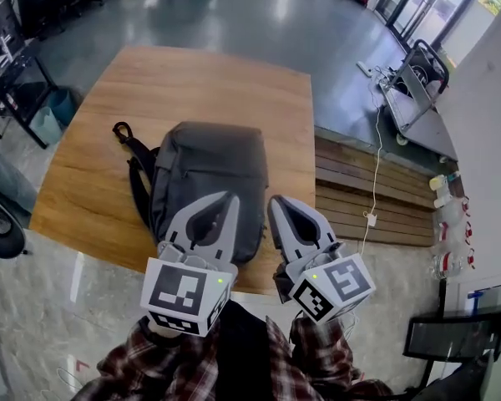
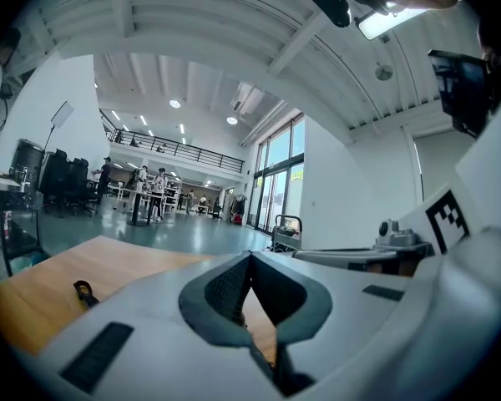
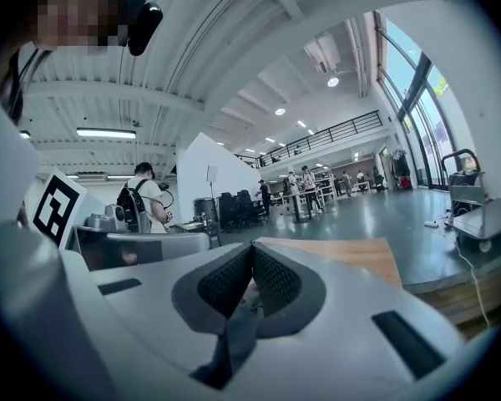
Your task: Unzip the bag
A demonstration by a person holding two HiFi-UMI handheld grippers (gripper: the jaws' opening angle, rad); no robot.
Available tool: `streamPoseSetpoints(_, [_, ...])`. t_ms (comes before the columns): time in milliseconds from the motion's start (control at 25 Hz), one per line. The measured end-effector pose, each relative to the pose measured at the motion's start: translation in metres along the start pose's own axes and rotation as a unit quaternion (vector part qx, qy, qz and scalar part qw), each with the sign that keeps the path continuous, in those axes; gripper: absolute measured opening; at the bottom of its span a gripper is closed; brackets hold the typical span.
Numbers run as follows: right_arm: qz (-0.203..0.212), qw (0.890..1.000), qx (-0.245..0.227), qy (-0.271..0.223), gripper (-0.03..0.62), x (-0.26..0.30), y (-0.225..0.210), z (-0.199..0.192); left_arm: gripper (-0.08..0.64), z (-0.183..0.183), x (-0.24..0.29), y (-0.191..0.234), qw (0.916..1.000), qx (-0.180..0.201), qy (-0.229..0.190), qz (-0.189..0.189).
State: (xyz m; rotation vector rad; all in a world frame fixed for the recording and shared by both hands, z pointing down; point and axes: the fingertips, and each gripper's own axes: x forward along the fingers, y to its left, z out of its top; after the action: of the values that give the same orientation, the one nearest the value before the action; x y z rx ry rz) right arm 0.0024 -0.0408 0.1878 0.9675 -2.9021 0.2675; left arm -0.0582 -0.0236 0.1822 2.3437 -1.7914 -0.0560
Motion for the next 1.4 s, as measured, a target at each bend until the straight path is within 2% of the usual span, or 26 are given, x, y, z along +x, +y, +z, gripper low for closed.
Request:
streamPoseSetpoints(200, [-0.016,1.000,-0.006,0.002,0.012,0.013,-0.015,0.008,0.009,0.005,0.022,0.009,0.9998,-0.006,0.002,-0.018])
streamPoseSetpoints(360, [-0.039,0.999,-0.005,0.003,0.011,0.014,-0.030,0.007,0.009,0.001,0.040,0.007,0.9989,-0.002,0.020,-0.043])
streamPoseSetpoints(640, [-0.093,0.994,0.030,0.046,0.011,0.004,-0.065,-0.044,0.009,-0.056,0.073,0.000,0.9918,0.006,0.098,-0.082])
streamPoseSetpoints(920, [-0.142,0.981,0.086,0.104,0.011,-0.006,-0.096,-0.125,0.009,-0.144,0.097,-0.006,0.9737,0.009,0.198,-0.113])
streamPoseSetpoints(1280, [-0.171,0.961,0.144,0.161,0.011,-0.016,-0.114,-0.215,0.009,-0.252,0.109,-0.014,0.9426,0.023,0.301,-0.143])
streamPoseSetpoints(1400, [-0.174,0.957,0.157,0.170,0.011,-0.018,-0.116,-0.234,0.009,-0.277,0.109,-0.016,0.9353,0.024,0.322,-0.144])
